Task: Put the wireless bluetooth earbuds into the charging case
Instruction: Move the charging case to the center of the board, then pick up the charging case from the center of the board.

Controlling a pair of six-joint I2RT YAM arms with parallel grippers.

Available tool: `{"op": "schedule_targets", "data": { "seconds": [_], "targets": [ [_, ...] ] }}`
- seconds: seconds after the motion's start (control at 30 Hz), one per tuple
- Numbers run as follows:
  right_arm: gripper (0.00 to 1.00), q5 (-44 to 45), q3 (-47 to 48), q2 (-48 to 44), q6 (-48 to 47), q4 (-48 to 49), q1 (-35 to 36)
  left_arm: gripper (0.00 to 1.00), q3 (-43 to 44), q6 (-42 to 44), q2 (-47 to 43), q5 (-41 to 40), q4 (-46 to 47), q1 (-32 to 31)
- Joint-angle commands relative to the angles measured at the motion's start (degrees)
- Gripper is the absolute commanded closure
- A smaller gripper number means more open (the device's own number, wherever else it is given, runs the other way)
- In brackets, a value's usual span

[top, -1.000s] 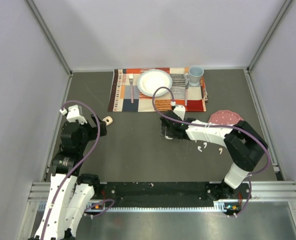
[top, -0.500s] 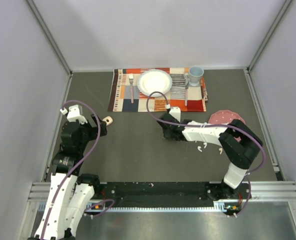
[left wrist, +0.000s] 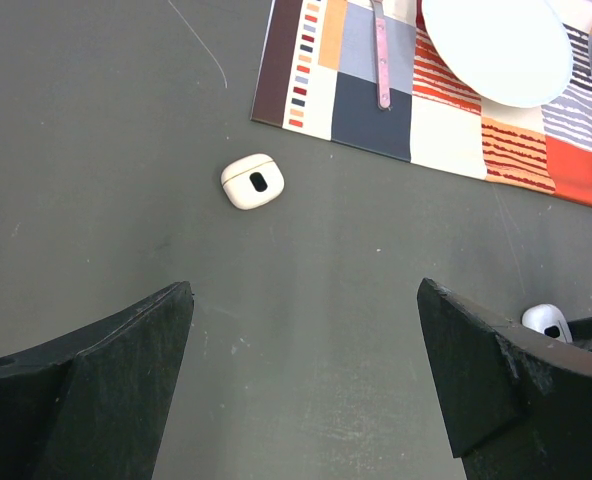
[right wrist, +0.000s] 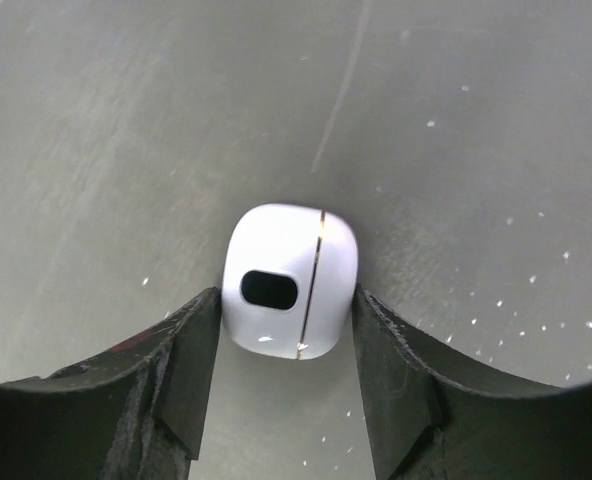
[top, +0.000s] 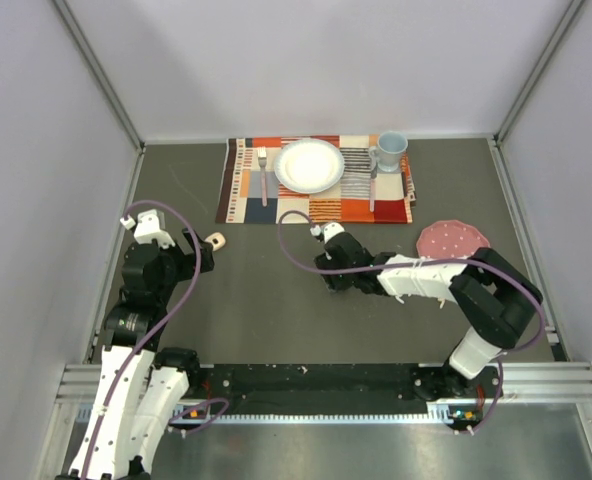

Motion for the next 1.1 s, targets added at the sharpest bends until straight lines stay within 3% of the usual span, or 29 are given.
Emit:
{"op": "schedule_targets", "data": {
  "seconds": [0.0, 0.23, 0.47, 0.7, 0.77, 0.8, 0.83, 1.07],
  "targets": [
    [0.44, -14.3, -3.88, -2.26, -12.51, 3.21, 0.6, 0.01, 0.31, -0.36, -0.33, 0.76, 1.59, 0.18],
    [0.33, -10.64, -4.5, -0.77, -12.0, 3.39, 0.6, 0.01, 0.31, -0.36, -0.33, 0.76, 1.59, 0.18],
    [0.35, -2.02, -4.41, -0.76, -4.88, 4.62, 0.6, 0.01, 0.4, -0.27, -0.07, 0.59, 1.59, 0.18],
    [0.47, -1.22, -7.13, -2.34, -2.76, 8.31, 0.6, 0.01, 0.31, -0.36, -0.15, 0.59, 1.59, 0.18],
    [0.58, -1.57, -8.88, -4.0, -3.55, 10.23, 0.69, 0.01, 0.31, -0.44, 0.02, 0.76, 1.59, 0.09],
    [0.7, -2.18, -9.51, -4.89, -4.77, 11.2, 0.6, 0.01, 0.22, -0.36, 0.2, 1.46, 1.85, 0.18],
    [0.73, -2.36, -10.12, -5.68, -5.22, 11.91, 0.6, 0.01, 0.13, -0.36, 0.2, 2.07, 2.2, 0.18],
    [0.77, -10.78, -11.8, -14.29, -10.93, 15.34, 0.6, 0.01, -0.13, -0.1, 1.69, 5.77, 3.61, 0.18]
  ]
}}
